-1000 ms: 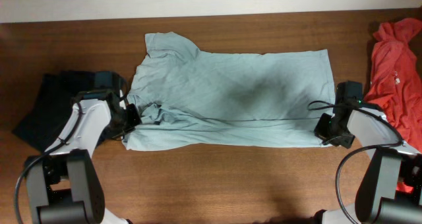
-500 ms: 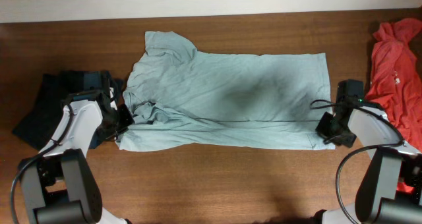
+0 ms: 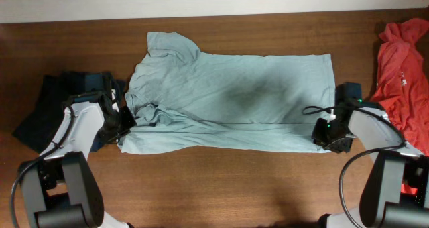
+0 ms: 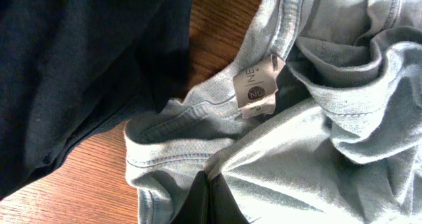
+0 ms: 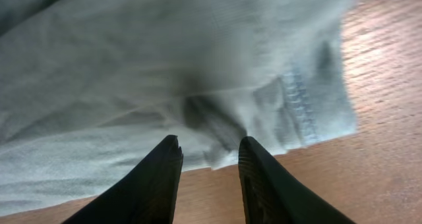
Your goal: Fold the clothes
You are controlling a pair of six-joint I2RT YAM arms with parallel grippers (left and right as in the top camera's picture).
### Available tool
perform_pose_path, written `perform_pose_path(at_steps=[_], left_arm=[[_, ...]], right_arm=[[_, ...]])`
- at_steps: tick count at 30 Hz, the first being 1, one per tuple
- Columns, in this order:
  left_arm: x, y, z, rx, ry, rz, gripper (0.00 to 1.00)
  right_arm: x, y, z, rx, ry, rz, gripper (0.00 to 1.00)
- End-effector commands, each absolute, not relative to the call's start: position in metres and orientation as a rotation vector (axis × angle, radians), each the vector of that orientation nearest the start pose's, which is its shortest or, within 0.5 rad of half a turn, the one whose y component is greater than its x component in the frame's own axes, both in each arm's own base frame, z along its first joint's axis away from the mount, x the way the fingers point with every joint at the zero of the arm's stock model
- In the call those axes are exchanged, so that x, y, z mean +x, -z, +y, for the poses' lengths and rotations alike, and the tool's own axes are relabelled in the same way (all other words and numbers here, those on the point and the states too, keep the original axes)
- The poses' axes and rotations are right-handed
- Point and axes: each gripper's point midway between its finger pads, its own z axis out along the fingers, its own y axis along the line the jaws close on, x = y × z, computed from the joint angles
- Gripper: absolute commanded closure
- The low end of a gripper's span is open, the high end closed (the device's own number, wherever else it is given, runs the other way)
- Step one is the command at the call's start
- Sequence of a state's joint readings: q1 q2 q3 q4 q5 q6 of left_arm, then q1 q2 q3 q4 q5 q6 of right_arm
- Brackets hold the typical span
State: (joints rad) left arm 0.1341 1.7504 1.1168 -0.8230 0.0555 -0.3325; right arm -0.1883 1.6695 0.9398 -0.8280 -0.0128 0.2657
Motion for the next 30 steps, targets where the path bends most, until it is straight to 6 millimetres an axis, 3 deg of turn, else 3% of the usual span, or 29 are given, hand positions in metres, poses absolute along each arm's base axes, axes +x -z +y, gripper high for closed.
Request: perform_pose_path(at_steps=[1,9,15,24,30], left_arm=[[0.331,-0.037,0.036,-0.681,0.113,2.935,0.99],[0.331,-0.037,0.035,-0.680,0.113,2.935,1.00],[0.331,-0.037,0.036,-0.681,0.113,2.934,1.00],[0.331,-0.037,0.036,-0.680,0.113,2.934,1.00],[0.331,-0.037,0.036,-0.680,0.113,2.934,1.00]], right_arm=[[0.269,-0.009,-0.050,0.657,0.115,3.062,0.67],[0.256,-0.012,-0.066,0.757,0.349,3.051,0.69],[0.255,-0.011,-0.062,0.789,0.320,3.053,0.75],[0.257,-0.010,-0.049,0.722,0.251,3.082,0.63],[0.261,-0.008,-0.049,0.715,0.251,3.069,0.63]])
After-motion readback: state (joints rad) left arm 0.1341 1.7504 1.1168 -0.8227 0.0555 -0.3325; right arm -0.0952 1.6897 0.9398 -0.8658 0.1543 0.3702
